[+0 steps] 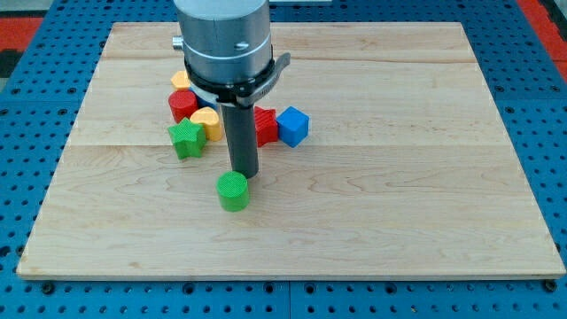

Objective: Move the green circle and the red star to the bottom center of the board

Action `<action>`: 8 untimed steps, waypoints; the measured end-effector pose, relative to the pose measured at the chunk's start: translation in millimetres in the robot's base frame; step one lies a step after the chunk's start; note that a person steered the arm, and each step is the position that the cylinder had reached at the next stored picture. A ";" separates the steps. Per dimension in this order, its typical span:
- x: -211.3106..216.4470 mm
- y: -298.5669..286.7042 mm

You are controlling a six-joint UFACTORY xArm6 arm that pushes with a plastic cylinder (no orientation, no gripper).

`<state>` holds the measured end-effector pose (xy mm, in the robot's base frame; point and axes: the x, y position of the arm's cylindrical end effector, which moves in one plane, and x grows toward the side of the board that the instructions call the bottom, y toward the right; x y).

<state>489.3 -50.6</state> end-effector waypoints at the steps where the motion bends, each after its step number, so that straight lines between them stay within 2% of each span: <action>1: -32.7 -17.7; 3: 17.1 -41.7; 4: 21.9 -33.0; 5: 32.4 6.1; 6: 30.2 5.9; 7: 0.2 1.1; 8: -44.3 -33.9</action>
<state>445.0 -84.5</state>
